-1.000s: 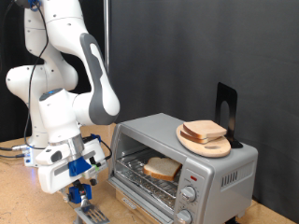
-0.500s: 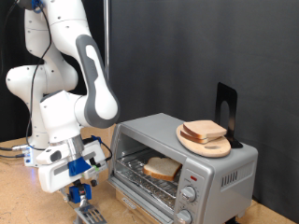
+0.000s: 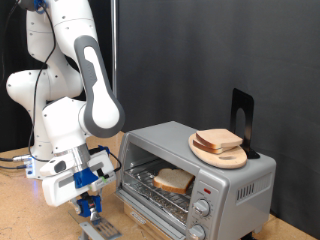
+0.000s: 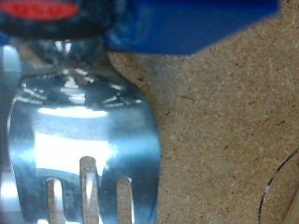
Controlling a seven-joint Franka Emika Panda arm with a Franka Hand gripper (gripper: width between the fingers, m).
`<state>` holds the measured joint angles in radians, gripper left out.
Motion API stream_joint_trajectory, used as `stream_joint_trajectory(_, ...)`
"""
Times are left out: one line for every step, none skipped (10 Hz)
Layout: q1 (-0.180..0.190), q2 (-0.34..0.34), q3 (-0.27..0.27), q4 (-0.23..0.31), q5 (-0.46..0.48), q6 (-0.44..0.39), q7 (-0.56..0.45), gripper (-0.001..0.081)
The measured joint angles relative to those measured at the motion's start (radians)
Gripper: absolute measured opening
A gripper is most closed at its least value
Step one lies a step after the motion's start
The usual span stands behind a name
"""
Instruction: Make a piece of toast with the oven
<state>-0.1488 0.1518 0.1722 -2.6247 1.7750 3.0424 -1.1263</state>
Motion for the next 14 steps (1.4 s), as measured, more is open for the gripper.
stream_joint_trajectory(0.000,0.002,0.000,0.003,0.000,0.001,0.001,0.0438)
stream_joint_trajectory(0.000,0.002,0.000,0.003,-0.006,0.000,0.007,0.0439)
stream_joint_trajectory(-0.002,-0.003,-0.001,0.000,-0.055,-0.014,0.053,0.0439)
stream_joint_trajectory(-0.010,-0.022,-0.005,-0.010,-0.161,-0.052,0.147,0.0439)
stream_joint_trajectory(-0.024,-0.064,-0.017,-0.028,-0.265,-0.122,0.238,0.0439)
stream_joint_trajectory(-0.041,-0.118,-0.035,-0.047,-0.345,-0.207,0.300,0.0439)
stream_joint_trajectory(-0.058,-0.171,-0.054,-0.064,-0.411,-0.282,0.351,0.0439)
stream_joint_trajectory(-0.072,-0.218,-0.070,-0.075,-0.474,-0.339,0.401,0.0439)
stream_joint_trajectory(-0.088,-0.262,-0.083,-0.083,-0.562,-0.378,0.471,0.0439)
stream_joint_trajectory(-0.099,-0.310,-0.086,-0.110,-0.627,-0.406,0.533,0.0439)
stream_joint_trajectory(-0.099,-0.306,-0.084,-0.110,-0.615,-0.402,0.522,0.0440)
stream_joint_trajectory(-0.099,-0.307,-0.086,-0.108,-0.630,-0.438,0.516,0.0440)
stream_joint_trajectory(-0.099,-0.324,-0.094,-0.101,-0.642,-0.516,0.509,0.0440)
stream_joint_trajectory(-0.099,-0.361,-0.108,-0.095,-0.642,-0.598,0.485,0.0440)
